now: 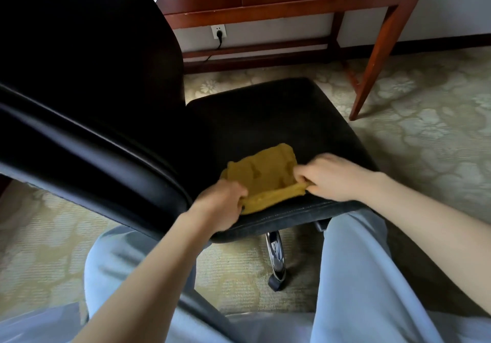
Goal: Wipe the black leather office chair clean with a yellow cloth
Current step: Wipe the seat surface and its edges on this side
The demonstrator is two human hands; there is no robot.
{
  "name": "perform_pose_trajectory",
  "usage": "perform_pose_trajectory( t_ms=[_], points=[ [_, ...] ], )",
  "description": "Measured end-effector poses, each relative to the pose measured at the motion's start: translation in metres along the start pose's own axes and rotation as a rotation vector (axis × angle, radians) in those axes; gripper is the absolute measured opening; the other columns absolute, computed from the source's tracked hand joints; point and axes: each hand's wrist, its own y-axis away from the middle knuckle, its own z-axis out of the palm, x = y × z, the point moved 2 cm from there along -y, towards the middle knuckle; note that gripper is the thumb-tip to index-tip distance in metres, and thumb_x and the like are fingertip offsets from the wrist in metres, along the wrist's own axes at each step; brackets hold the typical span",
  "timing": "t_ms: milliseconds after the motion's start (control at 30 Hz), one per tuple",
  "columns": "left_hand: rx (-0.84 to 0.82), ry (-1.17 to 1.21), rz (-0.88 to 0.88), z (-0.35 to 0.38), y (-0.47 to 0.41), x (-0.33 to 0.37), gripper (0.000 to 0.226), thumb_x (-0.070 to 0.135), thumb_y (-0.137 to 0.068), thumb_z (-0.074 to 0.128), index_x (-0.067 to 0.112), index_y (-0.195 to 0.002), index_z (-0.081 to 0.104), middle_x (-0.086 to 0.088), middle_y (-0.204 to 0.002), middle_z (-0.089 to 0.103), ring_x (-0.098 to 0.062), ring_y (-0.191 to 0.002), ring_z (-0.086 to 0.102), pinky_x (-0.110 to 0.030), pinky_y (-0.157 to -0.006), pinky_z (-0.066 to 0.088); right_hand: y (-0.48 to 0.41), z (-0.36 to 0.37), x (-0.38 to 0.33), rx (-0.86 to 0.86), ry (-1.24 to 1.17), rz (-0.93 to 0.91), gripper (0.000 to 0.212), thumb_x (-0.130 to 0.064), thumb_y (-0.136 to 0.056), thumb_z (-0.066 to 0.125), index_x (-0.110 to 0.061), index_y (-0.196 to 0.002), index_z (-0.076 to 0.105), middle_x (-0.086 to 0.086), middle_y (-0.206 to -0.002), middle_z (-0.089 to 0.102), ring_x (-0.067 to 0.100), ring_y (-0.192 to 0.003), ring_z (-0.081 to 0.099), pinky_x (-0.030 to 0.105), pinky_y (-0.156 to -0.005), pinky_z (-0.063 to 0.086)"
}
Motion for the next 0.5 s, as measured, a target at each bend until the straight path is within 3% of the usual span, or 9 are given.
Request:
perform_pose_trajectory(
  t_ms=[67, 133, 200, 267, 367, 500],
  points=[
    [-0.136, -0.036, -0.055, 0.021, -0.006, -0.008, 0.022, 0.007, -0.093, 0.043, 0.016, -0.077, 0.053, -0.001, -0.074, 0.051, -0.028, -0.081, 0.06, -0.033, -0.065, 0.042, -0.004, 0.017, 0.003, -0.026, 0.015, 0.001, 0.016, -0.015, -0.092, 0.047, -0.025, -0.082, 0.042, -0.005, -0.072, 0.051, 0.018, -0.07, 0.051, 0.028, -0.067, 0.039],
    [-0.127, -0.008, -0.125, 0.027, -0.013, -0.015, 0.026, 0.008, -0.094, 0.041, 0.022, -0.072, 0.045, -0.006, -0.084, 0.057, -0.031, -0.086, 0.061, -0.038, -0.07, 0.046, -0.012, 0.02, 0.007, 0.073, 0.06, 0.01, 0.015, -0.011, -0.093, 0.045, -0.024, -0.086, 0.044, -0.004, -0.074, 0.053, 0.017, -0.071, 0.053, 0.027, -0.064, 0.033],
    [-0.005, 0.014, -0.193, 0.021, -0.024, -0.017, 0.017, 0.01, -0.094, 0.04, 0.02, -0.09, 0.054, -0.007, -0.095, 0.061, -0.029, -0.087, 0.062, -0.037, -0.071, 0.047, -0.025, 0.014, 0.011, 0.202, 0.064, 0.062, 0.015, -0.01, -0.094, 0.044, -0.023, -0.098, 0.049, -0.004, -0.083, 0.053, 0.019, -0.083, 0.054, 0.026, -0.071, 0.028],
    [0.179, 0.039, -0.257, 0.013, -0.039, -0.018, 0.026, 0.007, -0.094, 0.04, 0.02, -0.111, 0.055, -0.008, -0.102, 0.062, -0.028, -0.092, 0.062, -0.035, -0.074, 0.048, -0.041, 0.006, 0.016, 0.272, 0.011, 0.149, 0.022, -0.012, -0.095, 0.043, -0.022, -0.114, 0.051, -0.001, -0.098, 0.055, 0.02, -0.097, 0.052, 0.027, -0.076, 0.031],
    [0.437, 0.224, -0.364, 0.006, -0.058, -0.018, 0.027, 0.003, -0.094, 0.039, 0.012, -0.113, 0.055, -0.011, -0.109, 0.06, -0.03, -0.099, 0.058, -0.04, -0.081, 0.051, -0.062, 0.004, 0.025, 0.351, -0.138, 0.289, 0.029, -0.01, -0.097, 0.043, -0.021, -0.123, 0.051, 0.002, -0.112, 0.057, 0.02, -0.104, 0.051, 0.027, -0.079, 0.036],
    [0.519, 0.376, -0.477, 0.02, -0.071, -0.026, 0.041, 0.004, -0.094, 0.044, 0.014, -0.134, 0.043, -0.009, -0.136, 0.043, -0.028, -0.126, 0.037, -0.037, -0.099, 0.038, -0.071, 0.022, 0.034, 0.34, -0.259, 0.395, 0.041, -0.017, -0.097, 0.048, -0.02, -0.137, 0.043, 0.005, -0.13, 0.052, 0.023, -0.117, 0.048, 0.034, -0.087, 0.046]
  ],
)
